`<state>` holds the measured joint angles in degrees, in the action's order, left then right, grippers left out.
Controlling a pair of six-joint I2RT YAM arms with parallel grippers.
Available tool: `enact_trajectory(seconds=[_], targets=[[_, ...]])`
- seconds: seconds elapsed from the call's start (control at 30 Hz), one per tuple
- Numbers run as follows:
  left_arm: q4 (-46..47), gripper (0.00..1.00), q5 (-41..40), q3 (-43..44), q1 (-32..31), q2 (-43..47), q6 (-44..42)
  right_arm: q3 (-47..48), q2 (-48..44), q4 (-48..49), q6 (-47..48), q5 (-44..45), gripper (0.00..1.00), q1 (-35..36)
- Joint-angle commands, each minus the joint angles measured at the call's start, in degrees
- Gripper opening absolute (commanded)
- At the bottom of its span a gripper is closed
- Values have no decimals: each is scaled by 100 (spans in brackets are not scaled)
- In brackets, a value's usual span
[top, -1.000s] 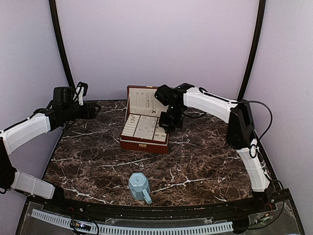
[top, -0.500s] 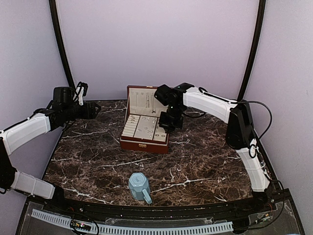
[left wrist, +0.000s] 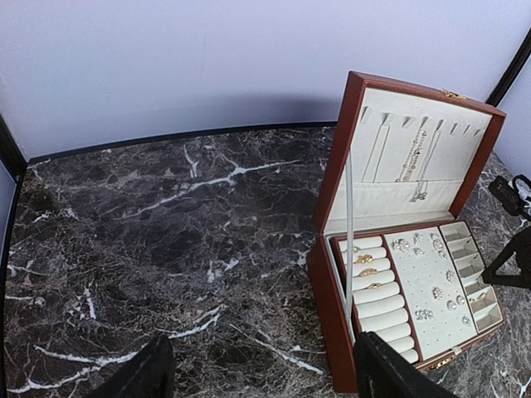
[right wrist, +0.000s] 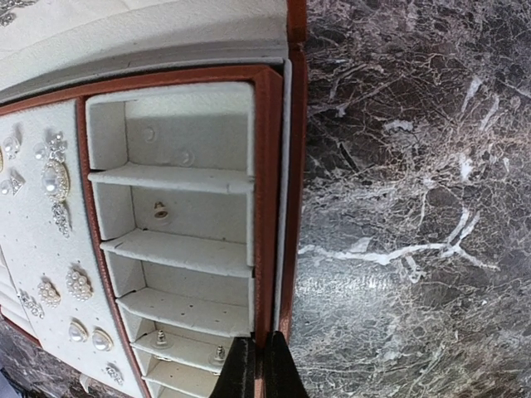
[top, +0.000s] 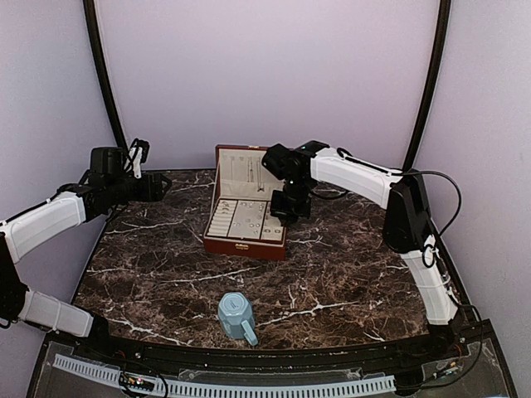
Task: Organize the mixed jewelry
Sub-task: Place the compartment layer in the jewelry box, then close the box lid on the jewelry box.
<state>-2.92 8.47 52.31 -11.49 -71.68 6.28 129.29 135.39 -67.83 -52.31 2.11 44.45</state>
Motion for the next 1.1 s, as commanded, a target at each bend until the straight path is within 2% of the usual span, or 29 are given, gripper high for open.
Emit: enact_trajectory(seconds=[0.0,0.3,0.4,0.57,0.63,0.83,0.93,1.07], targets=[[90,77,89,-77,-20,64,39,-16,-272,-9,75,-42,0,-25],[98,77,97,-82,-20,53,40,-127,-190,254,72,-193,1,-11],[91,77,88,-81,-20,48,40,-237,-276,345,90,-193,12,-15],[85,77,66,-73,-21,48,25,-417,-486,434,107,-101,22,-30],[69,77,27,-68,-21,49,11,-490,-622,453,147,35,25,-40],[37,77,-88,-62,-20,84,-16,-868,-1336,528,522,555,42,-88],[46,77,-72,-63,-1,80,20,-1418,-1971,1007,810,692,54,-184],[107,77,199,-44,161,55,226,-2531,-3031,2382,1273,420,68,-480]])
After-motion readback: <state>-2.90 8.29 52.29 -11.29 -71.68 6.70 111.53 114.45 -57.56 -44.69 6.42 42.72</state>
